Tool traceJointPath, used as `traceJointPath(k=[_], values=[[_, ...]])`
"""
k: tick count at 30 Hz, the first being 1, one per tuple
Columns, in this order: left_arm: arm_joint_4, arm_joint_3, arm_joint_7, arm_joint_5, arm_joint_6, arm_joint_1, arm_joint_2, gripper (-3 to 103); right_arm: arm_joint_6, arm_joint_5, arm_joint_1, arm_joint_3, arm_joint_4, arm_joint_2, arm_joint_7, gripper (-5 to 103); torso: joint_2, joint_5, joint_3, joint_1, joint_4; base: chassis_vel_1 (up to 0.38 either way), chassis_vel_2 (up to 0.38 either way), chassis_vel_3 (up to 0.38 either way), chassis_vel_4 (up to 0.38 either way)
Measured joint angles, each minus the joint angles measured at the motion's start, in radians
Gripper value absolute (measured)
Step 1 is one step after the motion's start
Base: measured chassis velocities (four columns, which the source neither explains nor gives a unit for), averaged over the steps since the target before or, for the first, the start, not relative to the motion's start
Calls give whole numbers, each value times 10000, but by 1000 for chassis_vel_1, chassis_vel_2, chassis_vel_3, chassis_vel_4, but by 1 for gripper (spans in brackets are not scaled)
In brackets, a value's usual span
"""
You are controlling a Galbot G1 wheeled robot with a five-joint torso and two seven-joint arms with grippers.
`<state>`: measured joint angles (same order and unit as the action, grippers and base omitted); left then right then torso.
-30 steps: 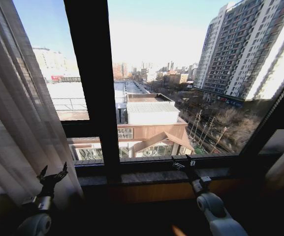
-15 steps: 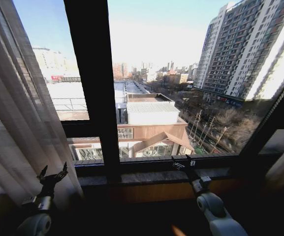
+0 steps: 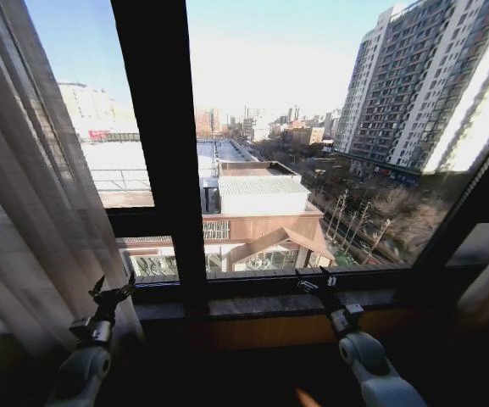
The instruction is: Open the curtains by pulling them apart, changing their state from closed to fully open.
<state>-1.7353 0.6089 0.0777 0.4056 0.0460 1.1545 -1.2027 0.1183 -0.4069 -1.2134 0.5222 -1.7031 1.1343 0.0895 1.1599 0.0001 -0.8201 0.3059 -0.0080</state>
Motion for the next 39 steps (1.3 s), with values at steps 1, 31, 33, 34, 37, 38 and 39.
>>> traceJointPath(k=[1,31,33,34,37,38,39], values=[[68,-294,72,-142,340,-374,-57,100,0,0,0,-1,0,0,0,100,0,0,0,0,-1,0,0,0,0],[1479,-372,443,-1364,-2703,113,93,100,0,0,0,-3,0,2,1,100,1,10,3,-1,4,0,0,0,0],[1324,-454,474,-1557,-2697,368,-107,100,1,0,0,-3,-1,3,3,100,0,-17,3,-1,2,0,0,0,0],[1203,-470,540,-1702,-2697,539,-215,100,0,0,0,2,0,-2,-1,100,0,-19,2,-1,3,0,0,0,0],[854,-472,730,-1947,-2656,851,-375,100,0,0,0,0,-1,1,1,100,1,4,3,-2,1,0,0,0,0],[854,-472,730,-1947,-2656,851,-375,100,0,0,0,0,-1,1,1,100,1,4,3,-2,1,0,0,0,0],[731,-467,790,-1970,-2608,943,-412,100,0,0,0,0,-1,0,1,100,1,-1,3,-2,1,0,0,0,0]])
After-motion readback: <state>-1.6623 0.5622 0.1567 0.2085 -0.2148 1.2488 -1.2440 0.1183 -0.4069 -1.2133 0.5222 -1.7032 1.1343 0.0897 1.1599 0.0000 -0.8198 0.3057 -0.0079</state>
